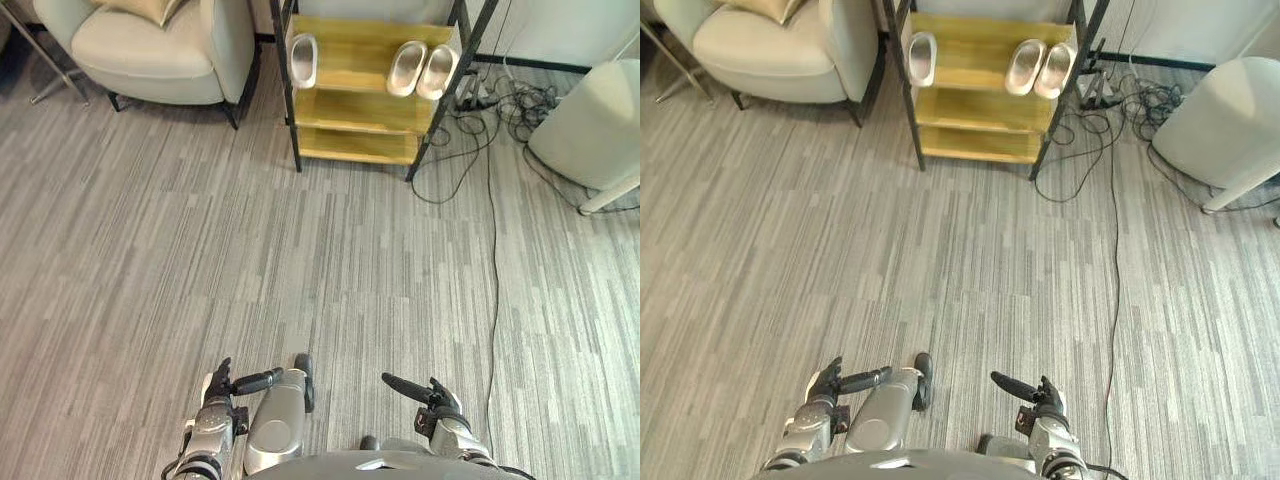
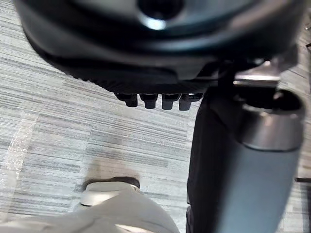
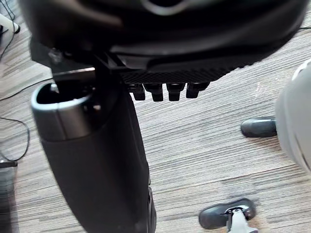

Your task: Organize the slippers on the shoe rack

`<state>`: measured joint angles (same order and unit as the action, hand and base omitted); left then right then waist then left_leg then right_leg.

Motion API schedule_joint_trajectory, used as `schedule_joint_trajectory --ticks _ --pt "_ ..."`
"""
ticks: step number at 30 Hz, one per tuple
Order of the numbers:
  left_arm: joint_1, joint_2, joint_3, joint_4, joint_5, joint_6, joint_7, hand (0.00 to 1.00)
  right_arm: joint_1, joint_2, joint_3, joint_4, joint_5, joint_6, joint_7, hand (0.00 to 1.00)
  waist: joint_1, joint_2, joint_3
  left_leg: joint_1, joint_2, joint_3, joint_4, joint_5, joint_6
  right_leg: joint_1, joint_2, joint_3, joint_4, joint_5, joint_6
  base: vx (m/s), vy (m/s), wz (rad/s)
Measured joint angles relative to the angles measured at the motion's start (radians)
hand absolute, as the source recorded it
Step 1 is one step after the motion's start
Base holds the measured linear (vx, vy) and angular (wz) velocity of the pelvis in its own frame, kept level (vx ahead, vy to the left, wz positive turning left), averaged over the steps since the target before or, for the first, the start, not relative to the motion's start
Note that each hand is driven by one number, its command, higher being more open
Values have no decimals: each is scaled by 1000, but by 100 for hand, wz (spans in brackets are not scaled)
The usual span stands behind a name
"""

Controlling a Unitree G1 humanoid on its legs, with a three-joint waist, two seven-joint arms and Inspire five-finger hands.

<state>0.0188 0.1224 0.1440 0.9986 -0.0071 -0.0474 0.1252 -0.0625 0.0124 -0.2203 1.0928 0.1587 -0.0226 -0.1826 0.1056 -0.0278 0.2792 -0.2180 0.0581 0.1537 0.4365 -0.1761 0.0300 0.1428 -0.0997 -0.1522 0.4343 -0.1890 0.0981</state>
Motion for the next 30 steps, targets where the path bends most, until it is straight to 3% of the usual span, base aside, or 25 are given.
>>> schedule_joint_trajectory --ticks 1,2,3,4,5,7,9,11,12,13,14,16,17,18,19,21,24,25,26,27,28,29,30 --pt "4 5 -9 1 0 6 0 100 0 0 8 -2 0 -4 4 100 -1 -4 -6 27 -1 6 -4 -24 5 -63 -22 3 147 26 48 318 129 -24" --pt "3 17 -22 12 8 17 -2 100 1 2 9 -10 -3 -4 13 100 -7 -7 -5 78 -14 10 -17 -55 13 -175 -73 0 403 73 100 453 139 -10" --pt "5 23 -33 16 17 21 0 100 1 -4 9 -34 -8 -7 17 100 -22 -12 -9 128 -23 5 -31 -75 17 -256 -102 -16 538 29 39 399 96 2" --pt "5 23 -35 16 17 21 0 100 1 -4 8 -37 -9 -7 17 100 -23 -12 -9 134 -23 5 -33 -77 17 -264 -103 -19 544 25 33 344 54 21" --pt "7 25 -42 18 18 24 1 100 0 -7 11 -56 -12 -11 20 100 -32 -11 -9 213 -24 -3 -82 -83 16 -333 -105 -69 523 -25 1 379 7 23" --pt "5 23 -42 22 18 25 0 100 -5 -8 12 -58 -12 -18 21 100 -41 -8 -10 273 -21 -17 -131 -82 13 -376 -92 -113 393 -50 -28 399 -24 34" --pt "2 13 -42 27 19 25 -1 100 -18 -15 15 -59 -12 -25 26 100 -63 7 -9 338 -3 -51 -190 -85 1 -432 -47 -120 109 -35 -31 412 -106 50" --pt "3 7 -42 28 19 25 -1 100 -23 -21 16 -56 -12 -25 26 100 -65 16 -7 376 10 -67 -214 -98 -21 -441 -22 -116 -48 30 -30 560 -190 39" --pt "6 8 -42 31 19 25 -1 100 -18 -23 16 -51 -13 -21 26 100 -66 12 -9 410 13 -86 -228 -115 -49 -438 -13 -105 -119 125 -41 435 -184 53" --pt "7 7 -41 39 20 25 -1 100 -9 -29 15 -48 -14 -17 27 100 -69 6 -18 438 21 -109 -237 -132 -71 -423 -4 -83 -108 230 -87 569 -290 55" --pt "6 -16 -40 57 24 23 0 100 -11 -47 13 -34 -22 -15 27 100 -61 49 -34 445 60 -124 -220 -133 -79 -422 21 -106 -53 162 -112 815 -400 43" --pt "13 -32 -34 60 29 23 -3 100 -8 -53 -8 -27 -22 -10 28 100 -62 77 -50 403 93 -147 -97 -128 -87 -396 45 -138 -41 105 -129 641 -306 27" --pt "10 -36 -4 58 35 23 -6 100 -2 -52 -15 -33 -22 -9 27 100 -66 84 -48 337 114 -162 77 -103 -119 -354 58 -156 -53 76 -136 317 -163 35" --pt "10 -50 22 50 38 24 -6 100 6 -53 -14 -38 -22 -9 26 100 -64 89 -45 261 134 -173 258 -52 -128 -305 72 -171 -81 62 -141 574 -294 37" --pt "12 -51 43 35 38 22 -5 100 15 -49 -14 -43 -21 -8 24 100 -55 93 -40 166 179 -156 476 -40 -136 -229 97 -180 -123 49 -151 430 -221 27" --pt "11 -43 43 12 37 17 -6 100 20 -33 -14 -50 -20 -9 23 100 -47 77 -28 74 204 -108 601 -70 -127 -141 110 -187 -183 40 -155 381 -175 14" --pt "6 -34 36 -33 36 6 -4 100 16 -11 -13 -54 -12 -9 18 100 -25 46 -14 -68 174 -45 459 -107 -109 -44 109 -181 -280 43 -149 377 -40 -4" --pt "-1 -33 35 -35 35 5 -3 100 11 -6 -13 -52 -8 -8 17 100 -8 50 -13 -91 129 -44 269 -107 -111 -11 99 -169 -308 41 -140 448 137 -22" --pt "-2 -33 34 -35 35 5 -2 100 11 -6 -12 -51 -8 -8 16 100 -4 45 -10 -94 99 -51 140 -84 -110 6 87 -163 -320 33 -121 456 220 -28" --pt "-1 -36 27 -30 34 4 -1 100 13 -10 -6 -39 -6 -9 14 100 0 50 -10 -77 66 -63 -40 68 -107 30 77 -146 -323 10 -83 409 220 -32" --pt "1 -28 29 -24 31 5 -1 100 12 -5 12 -14 -5 -6 11 100 8 31 -7 -35 44 -47 -77 118 -51 50 62 -120 -329 0 -68 419 195 -24" --pt "0 -18 27 -21 24 5 0 100 12 2 34 -8 -5 0 13 100 6 8 -17 -29 24 -38 -83 107 -41 48 41 -108 -331 2 -67 344 128 -14" --pt "-2 -14 27 -21 20 4 -1 100 17 3 45 -7 -5 1 13 100 6 1 -19 -29 18 -33 -72 91 -33 48 31 -100 -325 3 -65 476 199 -12"
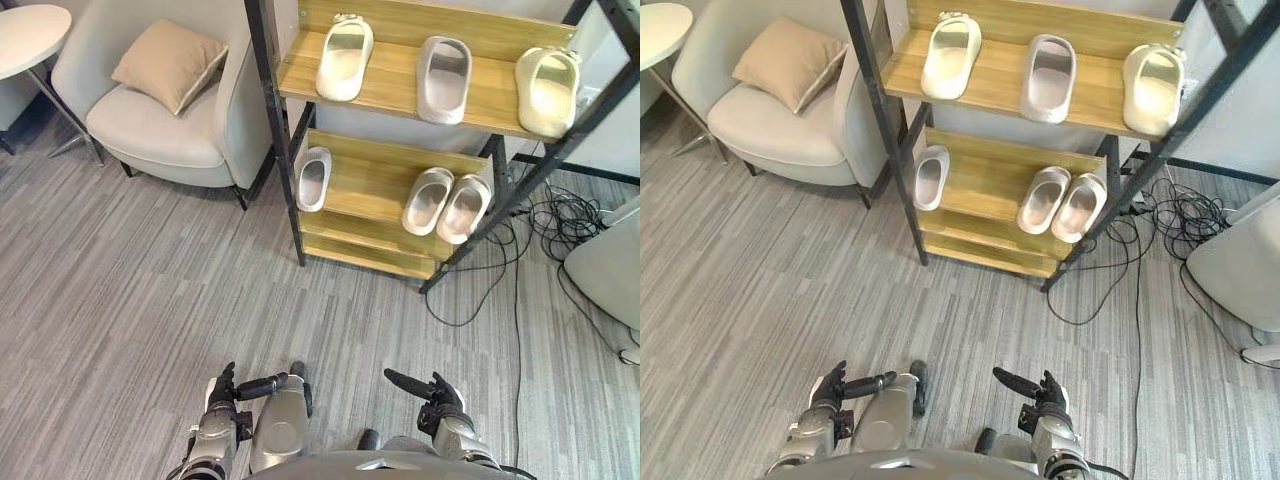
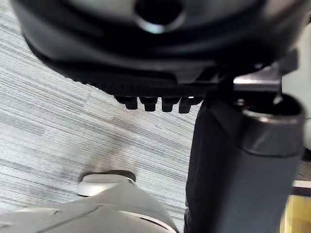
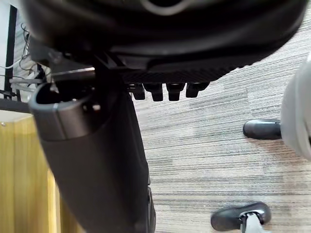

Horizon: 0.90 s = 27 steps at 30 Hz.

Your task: Organize the slippers on the shoe rack

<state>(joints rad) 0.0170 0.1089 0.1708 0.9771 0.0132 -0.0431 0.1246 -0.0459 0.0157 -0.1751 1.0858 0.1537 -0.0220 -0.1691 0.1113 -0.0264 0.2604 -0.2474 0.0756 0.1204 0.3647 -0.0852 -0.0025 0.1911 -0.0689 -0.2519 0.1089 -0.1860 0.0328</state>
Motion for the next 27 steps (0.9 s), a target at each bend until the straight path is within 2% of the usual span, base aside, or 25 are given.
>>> schedule_joint_trajectory --ticks 1,2,3,4,5,6,7,9,12,13,14,15,16,18,19,20,22,23,24,26,27 --pt "1 2 1 16 -7 2 0 100 -2 1 1 6 -1 1 4 100 2 -3 -2 8 0 18 49 -49 21 -10 -20 27 64 -10 17 379 175 -36" --pt "4 4 2 34 -15 3 0 100 -5 1 2 8 -4 0 7 100 3 -2 -1 39 4 39 60 -81 28 -47 -36 50 186 -27 44 420 211 -46" --pt "5 6 1 42 -21 5 0 100 -5 1 3 8 -7 0 8 100 2 -1 -1 61 6 51 55 -93 30 -76 -47 63 273 -30 56 240 122 -44" --pt "8 8 -1 48 -23 7 0 100 -7 0 5 8 -9 1 10 100 2 -3 -2 92 6 64 40 -105 33 -117 -66 73 379 -22 84 231 123 -40" --pt "14 17 -18 55 -23 12 -1 100 -12 -5 19 6 -18 -1 13 100 -4 -6 -4 144 1 80 19 -122 42 -182 -104 68 566 6 144 219 100 -32" --pt "18 30 -44 61 -23 12 -1 100 -12 -7 26 -3 -28 -10 15 100 -13 -10 -6 190 -7 84 3 -135 46 -229 -140 47 692 5 141 278 93 -16" --pt "17 38 -54 68 -21 12 -1 100 -11 -7 32 -5 -38 -14 16 100 -17 -17 -10 235 -15 84 -21 -141 48 -258 -168 7 756 -16 106 327 71 6" --pt "18 44 -70 69 -20 10 -1 100 -19 -9 43 -3 -45 -15 17 100 -19 -20 -15 304 -8 81 -82 -139 43 -299 -172 -81 690 -44 60 302 -11 12" --pt "17 43 -71 69 -19 11 -4 100 -31 -10 43 -3 -45 -23 17 100 -31 -15 -15 322 2 70 -102 -139 32 -343 -138 -96 479 -41 54 194 -83 13" --pt "18 42 -71 70 -17 12 -4 100 -38 -10 43 -1 -44 -21 17 100 -39 -13 -14 322 8 59 -102 -142 18 -345 -106 -87 317 -6 48 301 -197 24" --pt "25 50 -71 72 -12 12 -6 100 -30 -11 44 7 -43 -19 17 100 -39 -32 -23 330 -9 44 -99 -159 -11 -337 -86 -46 187 164 -1 355 -220 23" --pt "22 49 -68 79 -11 13 -5 100 -30 -15 43 8 -43 -20 18 100 -41 -23 -21 335 -7 39 -98 -164 -17 -328 -81 -51 193 159 -2 287 -184 11" --pt "24 28 -68 87 -2 12 -4 100 -30 -37 42 11 -45 -22 17 100 -36 12 -21 341 16 28 -99 -167 -24 -311 -62 -56 183 162 -9 176 -113 4" --pt "34 5 -67 87 -2 10 -4 100 -22 -54 38 26 -44 -20 17 100 -38 41 -32 343 42 7 -100 -176 -38 -283 -31 -75 142 152 -17 168 -166 9" --pt "34 5 -67 88 -2 10 -4 100 -21 -55 36 26 -44 -18 16 100 -37 48 -34 342 50 -3 -97 -176 -39 -274 -21 -82 127 150 -19 176 -203 31" --pt "33 2 -67 86 -2 9 -5 100 -14 -61 36 27 -43 -18 15 100 -38 50 -33 322 76 -24 -39 -184 -63 -242 2 -107 85 143 -27 107 -166 38" --pt "33 7 -64 83 -2 9 -6 100 -3 -57 36 26 -43 -19 15 100 -34 46 -32 254 98 -37 108 -190 -75 -209 16 -125 56 141 -28 62 -104 33" --pt "35 -5 -39 64 -4 7 -5 100 6 -61 33 25 -43 -19 13 100 -20 50 -26 178 131 -36 292 -180 -95 -164 31 -133 28 137 -39 71 -68 16" --pt "37 -8 -33 57 -4 2 -5 100 9 -63 28 24 -42 -20 12 100 -13 52 -25 165 138 -34 332 -185 -91 -149 34 -133 21 135 -40 69 -14 9" --pt "39 -8 -35 46 -4 -1 -6 100 16 -62 17 23 -36 -21 11 100 -7 54 -22 145 126 -33 300 -230 -89 -127 32 -123 3 136 -37 76 93 -11" --pt "37 -9 -36 46 -4 -1 -6 100 10 -62 17 23 -36 -20 12 100 -7 57 -20 129 95 -52 203 -236 -83 -134 23 -108 5 138 -26 73 218 -35"
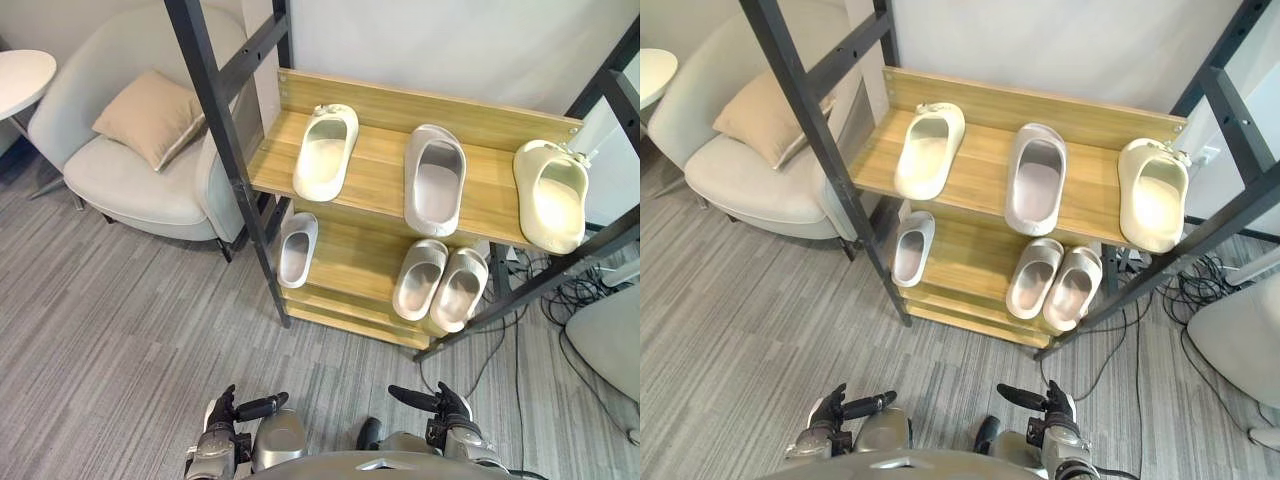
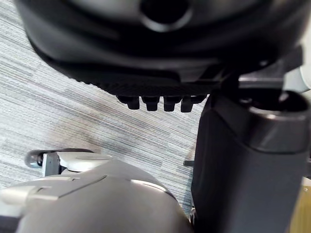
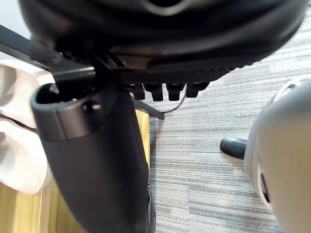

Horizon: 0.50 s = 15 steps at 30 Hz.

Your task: Organize the slippers on the shoe rack

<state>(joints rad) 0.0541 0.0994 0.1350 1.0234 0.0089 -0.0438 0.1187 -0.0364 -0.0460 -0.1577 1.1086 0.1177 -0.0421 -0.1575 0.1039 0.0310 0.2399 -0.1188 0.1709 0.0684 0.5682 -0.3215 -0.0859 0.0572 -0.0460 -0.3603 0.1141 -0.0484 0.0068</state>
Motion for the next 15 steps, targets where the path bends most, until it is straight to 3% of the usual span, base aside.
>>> schedule_joint_trajectory --ticks 1,2,4,9,15 --pt "-2 -10 0 1 0 0 0 100 -5 -2 0 1 0 1 1 100 0 13 0 2 -26 -27 -111 54 22 -7 -5 19 8 1 17 65 231 -39" --pt "-3 -10 -1 1 0 1 0 100 -9 -6 0 1 0 1 0 100 3 11 2 13 -32 -22 -123 55 32 -7 -8 29 12 3 26 119 183 -34" --pt "-4 11 -7 3 1 1 2 100 -1 10 8 2 -1 6 2 100 3 -26 -11 53 -87 5 -189 91 51 -6 -35 70 -32 20 54 189 140 -17" --pt "-4 8 -16 14 3 3 0 100 1 19 4 -5 -8 9 5 100 2 -19 -11 95 -123 4 -196 90 52 49 -49 120 -86 28 57 114 83 -11" --pt "-5 15 -52 24 23 4 -20 100 7 11 27 -5 -21 9 13 100 1 -12 -21 120 -122 -10 -238 91 55 68 -38 119 -121 31 61 48 -19 -2"
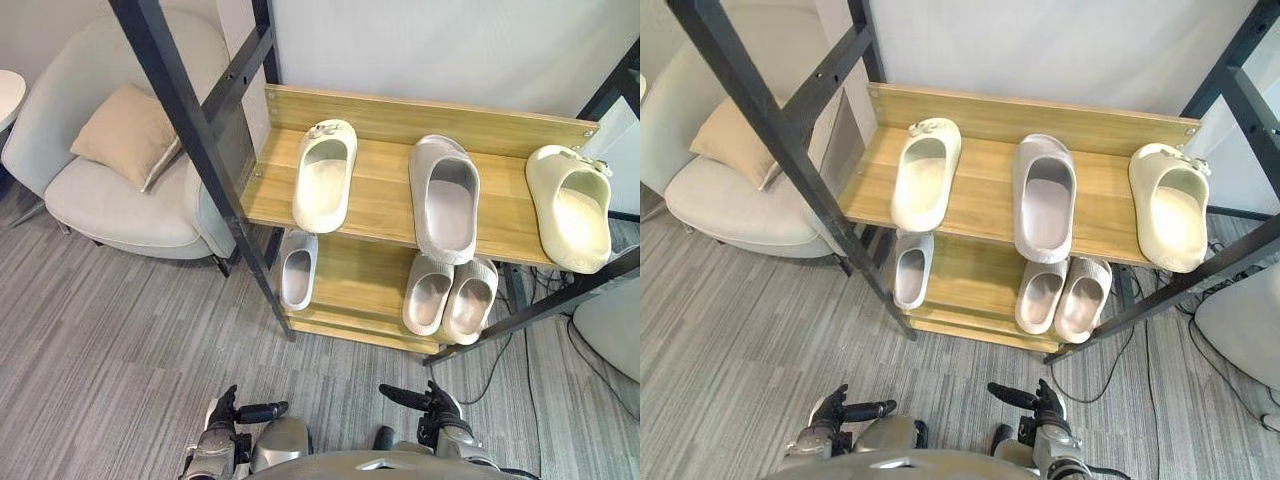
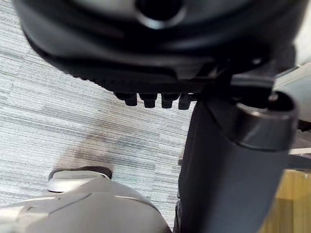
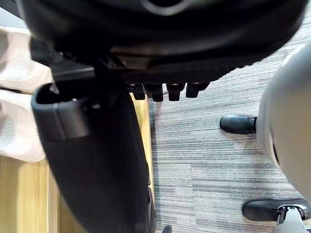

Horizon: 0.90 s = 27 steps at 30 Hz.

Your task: Organize the slippers on the shoe rack

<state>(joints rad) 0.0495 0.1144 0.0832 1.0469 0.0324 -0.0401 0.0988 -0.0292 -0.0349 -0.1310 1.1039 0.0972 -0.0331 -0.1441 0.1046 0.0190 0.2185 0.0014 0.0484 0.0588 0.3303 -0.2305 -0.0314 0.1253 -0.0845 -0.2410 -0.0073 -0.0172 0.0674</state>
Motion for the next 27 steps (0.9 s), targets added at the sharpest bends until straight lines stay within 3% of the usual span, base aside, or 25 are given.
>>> schedule_joint_trajectory --ticks 6,13,17,20,27 --pt "1 10 -31 21 18 -2 -9 100 -1 -17 130 4 -60 2 36 100 2 -1 -23 15 -6 -20 -64 16 18 10 7 -2 -53 32 -4 -6 1 0" --pt "-1 24 -68 16 22 -9 -17 100 -66 -28 592 -116 -74 10 123 100 14 -11 -28 16 -18 -32 -103 61 21 5 3 -3 -77 69 -14 -92 21 2" --pt "-7 24 -77 14 42 -16 -16 100 -117 -32 788 -301 -33 9 193 100 36 -16 -30 16 -18 -37 -146 98 17 -21 4 5 -77 92 -22 -145 -5 -4" --pt "-4 27 -78 14 59 -17 0 100 -124 -57 916 -561 86 6 287 100 51 -27 -35 31 -13 -18 -181 120 11 -36 6 32 -80 114 -24 -142 5 -22" --pt "0 37 -89 21 86 -23 18 100 -106 -165 939 -1047 256 -35 351 100 33 -35 -39 46 -9 16 -188 118 -1 -46 9 80 -78 131 -25 -64 14 -22"
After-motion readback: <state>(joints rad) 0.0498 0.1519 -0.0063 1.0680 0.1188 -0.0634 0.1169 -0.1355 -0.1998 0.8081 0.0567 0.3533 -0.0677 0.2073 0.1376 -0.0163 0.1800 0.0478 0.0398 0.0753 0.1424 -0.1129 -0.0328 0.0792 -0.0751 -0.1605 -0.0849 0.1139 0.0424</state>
